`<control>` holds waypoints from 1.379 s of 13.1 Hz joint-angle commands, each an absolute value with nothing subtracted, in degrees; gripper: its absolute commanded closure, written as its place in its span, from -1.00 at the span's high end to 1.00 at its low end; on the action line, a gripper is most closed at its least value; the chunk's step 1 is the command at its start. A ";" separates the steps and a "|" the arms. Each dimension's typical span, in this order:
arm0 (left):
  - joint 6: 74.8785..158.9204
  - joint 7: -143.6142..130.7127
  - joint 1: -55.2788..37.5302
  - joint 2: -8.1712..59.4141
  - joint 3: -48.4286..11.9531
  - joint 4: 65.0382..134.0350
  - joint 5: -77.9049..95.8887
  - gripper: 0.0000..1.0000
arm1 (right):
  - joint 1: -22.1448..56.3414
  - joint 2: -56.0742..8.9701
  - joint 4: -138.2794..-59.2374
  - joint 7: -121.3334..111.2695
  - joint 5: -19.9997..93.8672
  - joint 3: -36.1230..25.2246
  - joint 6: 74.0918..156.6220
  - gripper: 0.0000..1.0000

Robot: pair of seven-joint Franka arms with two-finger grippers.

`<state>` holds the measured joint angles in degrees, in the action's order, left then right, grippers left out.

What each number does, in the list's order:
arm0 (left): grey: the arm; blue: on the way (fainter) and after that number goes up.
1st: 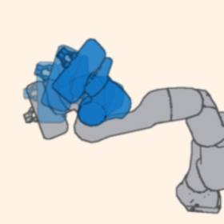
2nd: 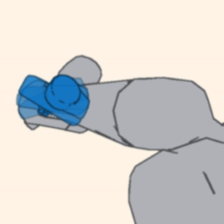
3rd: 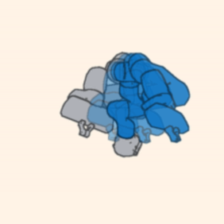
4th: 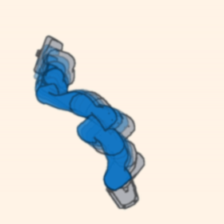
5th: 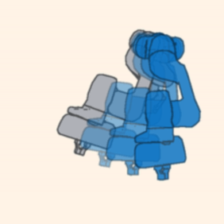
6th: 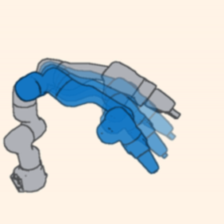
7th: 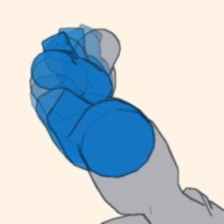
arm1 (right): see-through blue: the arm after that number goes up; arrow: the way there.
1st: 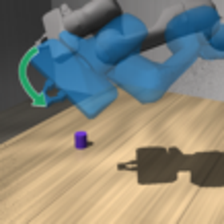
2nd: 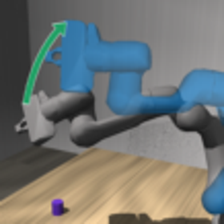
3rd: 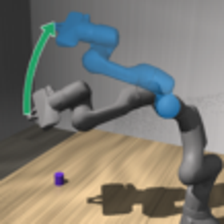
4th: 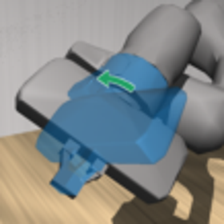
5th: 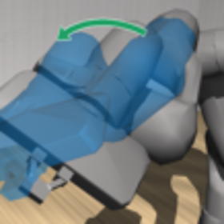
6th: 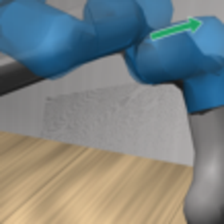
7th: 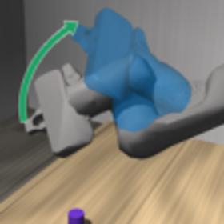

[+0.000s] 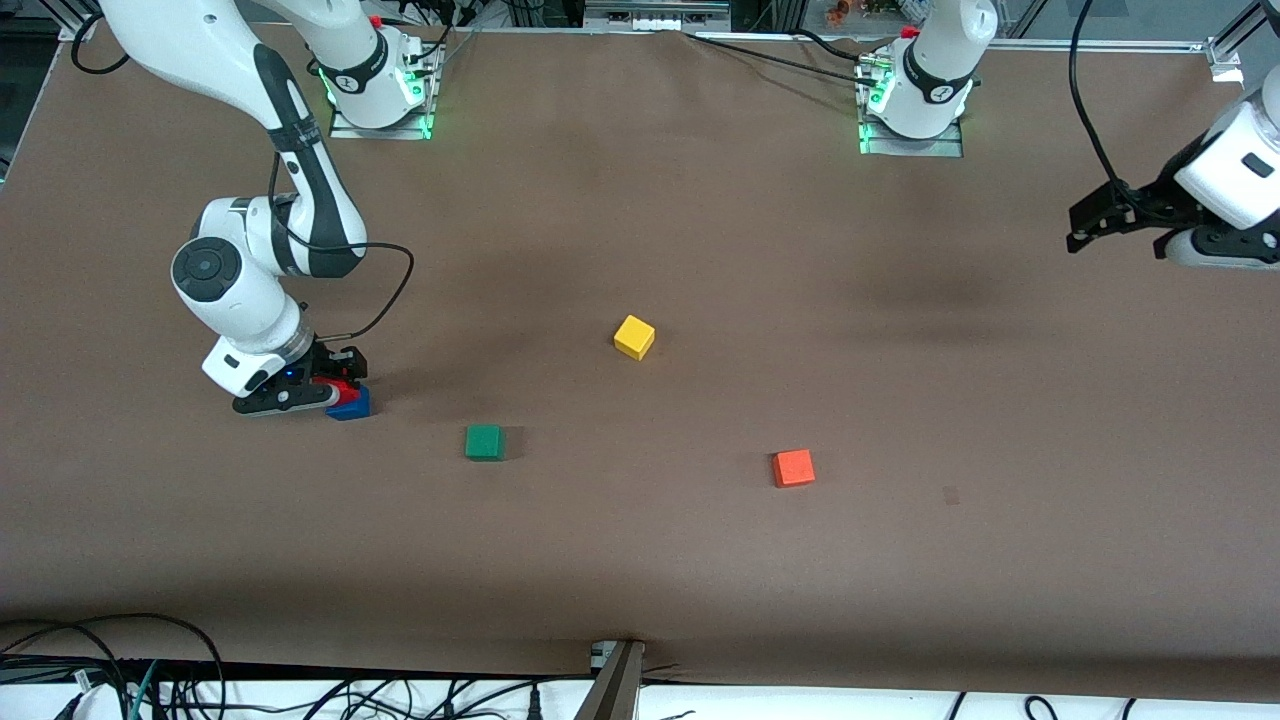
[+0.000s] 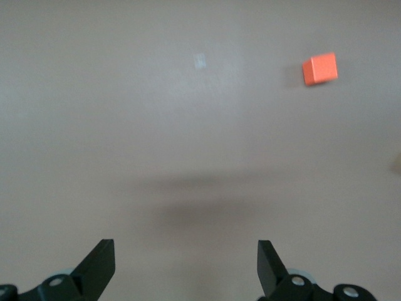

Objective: Pass red block to right arm, stack on blue
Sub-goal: 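Lower the red cube onto the blue cube and open the right gripper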

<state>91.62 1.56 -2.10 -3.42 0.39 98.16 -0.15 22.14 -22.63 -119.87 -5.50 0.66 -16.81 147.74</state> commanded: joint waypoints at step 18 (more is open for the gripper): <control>89.21 1.14 -2.02 -1.85 -0.70 94.83 -1.41 1.00 | 22.24 -17.93 -74.89 -8.26 0.53 -25.49 78.85 1.00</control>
<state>90.13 1.55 -1.80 -2.86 -0.33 96.87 -0.27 22.13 -18.11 -78.39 -7.87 0.46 -25.21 82.88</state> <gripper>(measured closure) 0.000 0.000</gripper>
